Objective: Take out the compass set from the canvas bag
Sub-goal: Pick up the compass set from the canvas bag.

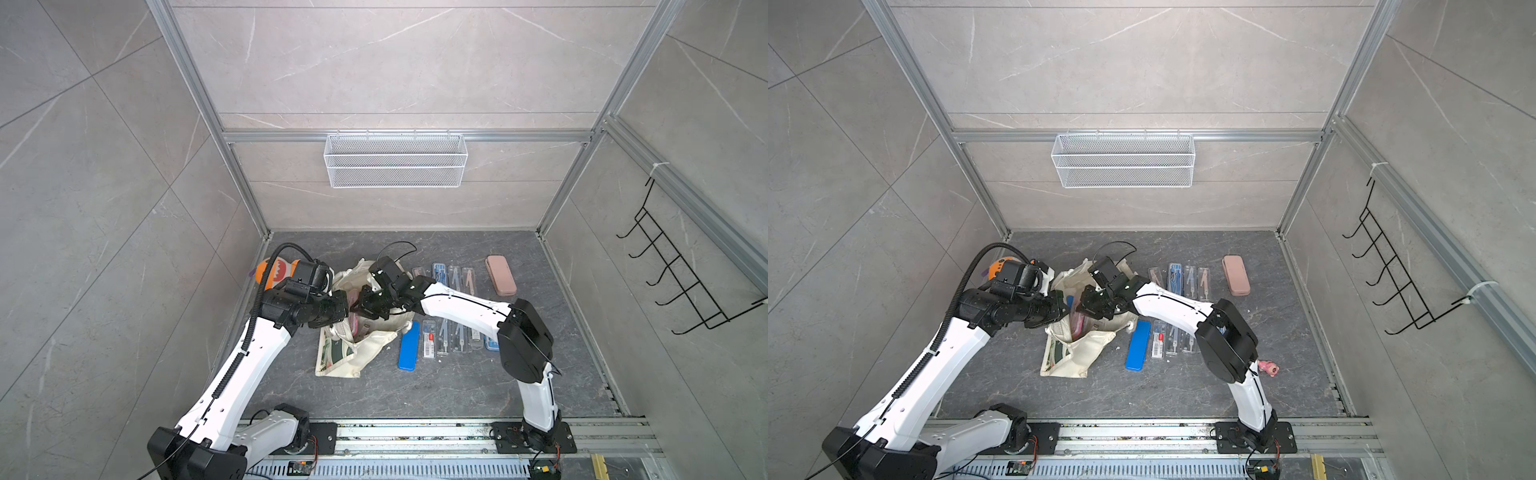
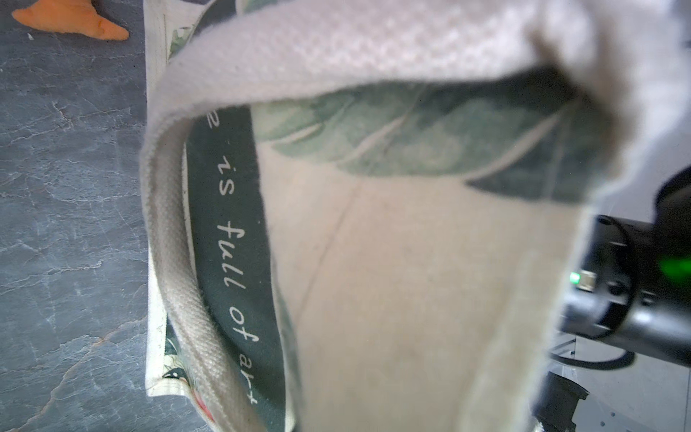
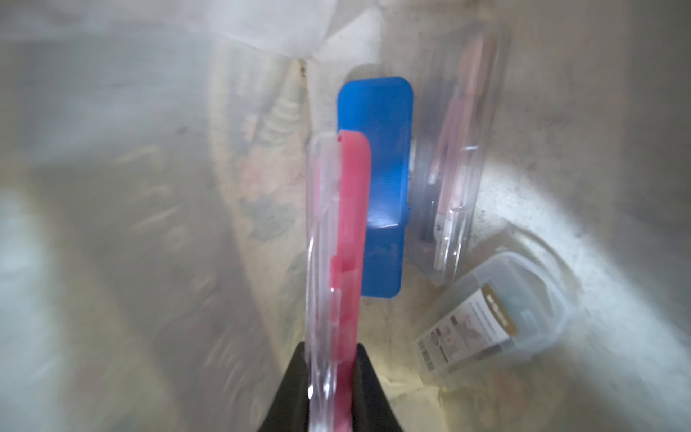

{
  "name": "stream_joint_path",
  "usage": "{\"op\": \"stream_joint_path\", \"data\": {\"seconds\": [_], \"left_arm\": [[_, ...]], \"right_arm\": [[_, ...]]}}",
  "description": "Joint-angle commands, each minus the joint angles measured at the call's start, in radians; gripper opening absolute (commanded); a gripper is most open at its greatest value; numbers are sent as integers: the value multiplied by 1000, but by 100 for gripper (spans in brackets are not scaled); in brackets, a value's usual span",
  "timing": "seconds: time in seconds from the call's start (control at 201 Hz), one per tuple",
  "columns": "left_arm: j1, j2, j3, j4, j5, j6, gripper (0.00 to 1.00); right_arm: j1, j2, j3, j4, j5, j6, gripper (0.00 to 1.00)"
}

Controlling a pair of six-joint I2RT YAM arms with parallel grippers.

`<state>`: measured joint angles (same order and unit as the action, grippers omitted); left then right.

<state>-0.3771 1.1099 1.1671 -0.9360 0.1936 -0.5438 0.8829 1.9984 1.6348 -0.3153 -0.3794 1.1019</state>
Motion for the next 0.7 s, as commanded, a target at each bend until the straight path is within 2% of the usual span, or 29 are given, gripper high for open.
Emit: {"op": "stream_joint_path", "data": {"seconds": [0.0, 0.269, 0.449, 0.698], "left_arm": [[-3, -41, -18, 25, 5, 37, 0], [-4, -73, -41, 57, -8, 58, 0], [-3, -88, -41, 62, -45, 49, 0], [-3, -60, -30, 28, -80, 63, 0]], "right_arm": [[-7, -116, -51, 58, 31, -28, 4], [-23, -251, -135, 67, 62, -80, 4], [-37, -280, -133, 54, 60, -89, 4], [-93, -397, -122, 21, 74, -102, 4]]}}
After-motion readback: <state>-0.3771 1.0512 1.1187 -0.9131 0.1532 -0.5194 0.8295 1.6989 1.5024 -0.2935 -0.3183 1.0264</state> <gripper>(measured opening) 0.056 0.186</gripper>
